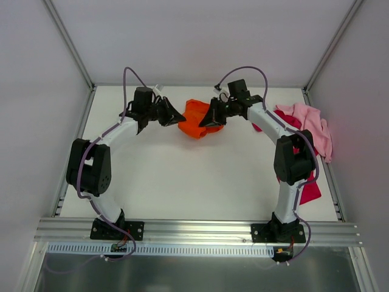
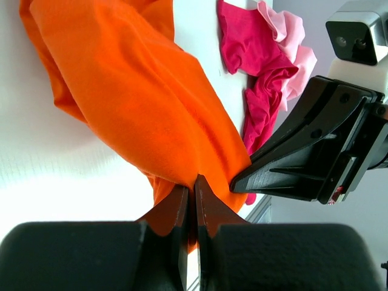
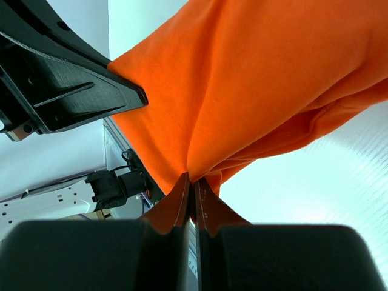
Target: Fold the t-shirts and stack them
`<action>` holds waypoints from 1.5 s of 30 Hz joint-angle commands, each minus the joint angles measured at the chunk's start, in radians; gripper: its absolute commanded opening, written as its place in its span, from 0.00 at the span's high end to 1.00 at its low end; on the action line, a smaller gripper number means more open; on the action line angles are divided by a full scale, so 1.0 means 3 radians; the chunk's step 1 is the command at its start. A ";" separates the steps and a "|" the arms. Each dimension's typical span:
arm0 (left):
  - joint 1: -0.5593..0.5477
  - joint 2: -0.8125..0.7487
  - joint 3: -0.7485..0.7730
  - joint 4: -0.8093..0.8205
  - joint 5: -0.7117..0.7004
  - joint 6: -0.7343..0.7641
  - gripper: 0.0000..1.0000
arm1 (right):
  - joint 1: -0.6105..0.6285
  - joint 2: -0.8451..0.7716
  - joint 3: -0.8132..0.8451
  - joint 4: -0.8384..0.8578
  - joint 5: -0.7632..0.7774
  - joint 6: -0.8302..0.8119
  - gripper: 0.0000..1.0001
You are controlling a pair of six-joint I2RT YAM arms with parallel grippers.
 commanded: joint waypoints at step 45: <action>0.0040 0.1607 0.2052 -0.0694 -0.0297 0.0048 1.00 | -0.0198 0.0963 0.1414 -0.0771 0.0831 -0.0192 0.99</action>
